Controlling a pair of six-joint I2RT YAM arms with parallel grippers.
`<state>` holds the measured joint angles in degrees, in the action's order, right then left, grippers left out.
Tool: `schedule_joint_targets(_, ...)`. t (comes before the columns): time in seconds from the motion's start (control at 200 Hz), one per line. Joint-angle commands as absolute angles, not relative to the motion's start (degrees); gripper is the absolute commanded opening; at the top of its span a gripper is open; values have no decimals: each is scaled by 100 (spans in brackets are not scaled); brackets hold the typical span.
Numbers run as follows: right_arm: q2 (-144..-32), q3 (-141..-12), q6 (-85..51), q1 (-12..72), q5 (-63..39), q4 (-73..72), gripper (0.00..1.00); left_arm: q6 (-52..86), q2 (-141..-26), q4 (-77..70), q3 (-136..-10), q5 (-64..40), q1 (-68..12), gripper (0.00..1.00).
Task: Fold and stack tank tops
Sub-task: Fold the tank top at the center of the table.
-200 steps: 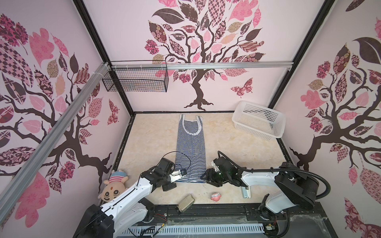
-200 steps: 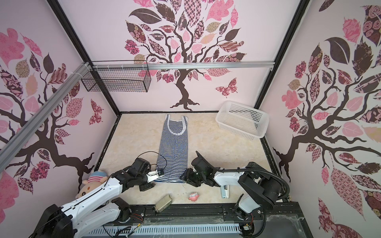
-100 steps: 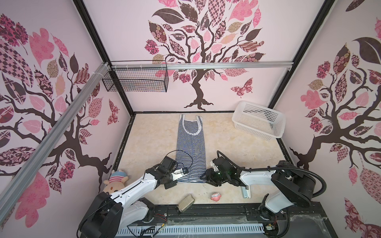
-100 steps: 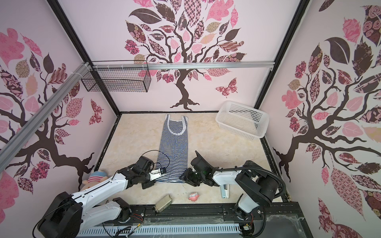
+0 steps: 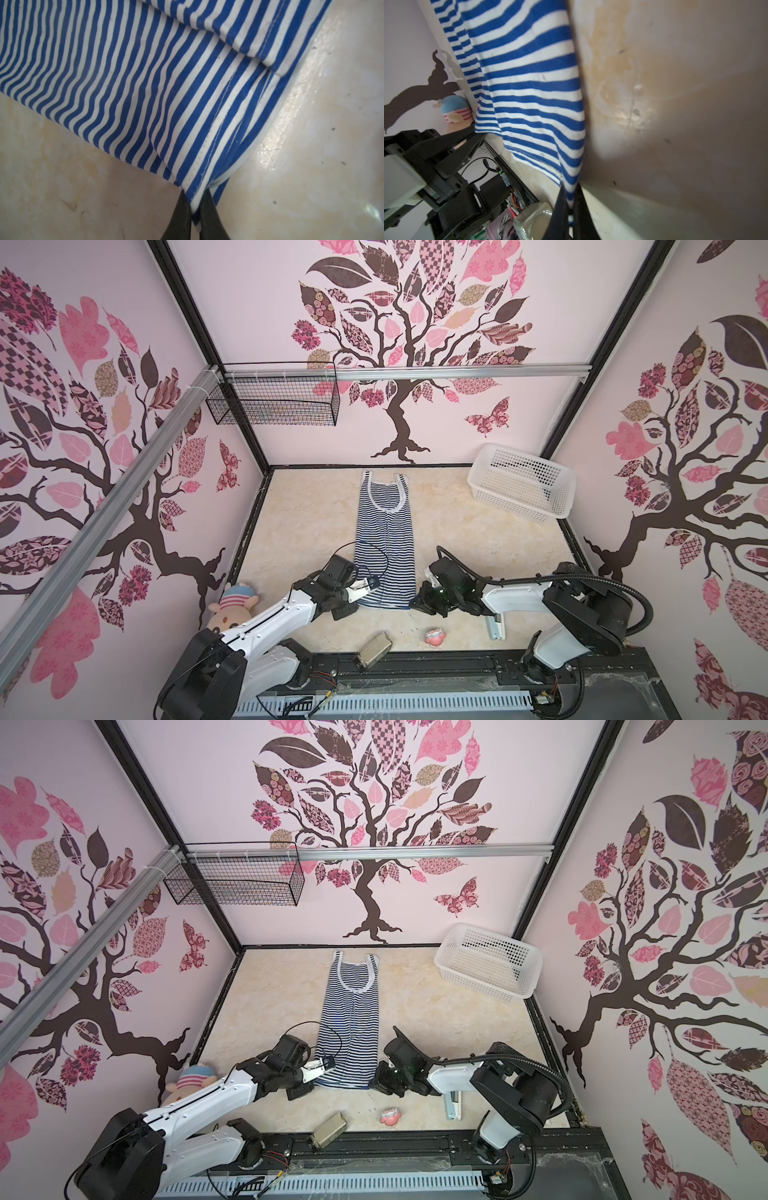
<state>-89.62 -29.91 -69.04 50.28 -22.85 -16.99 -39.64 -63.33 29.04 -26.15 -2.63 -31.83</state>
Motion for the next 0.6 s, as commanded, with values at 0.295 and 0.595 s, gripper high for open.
schedule_joint_targets(0.295, -8375, -3426, -6627, 5408, -2253, -1008, 0, -4129, -5728, 4126, -3141, -494, -3311, 9)
schedule_joint_targets(0.595, -7405, -3315, -6854, 5712, -1975, -606, 0, -4213, -5392, 5201, -3586, -657, -3348, 9)
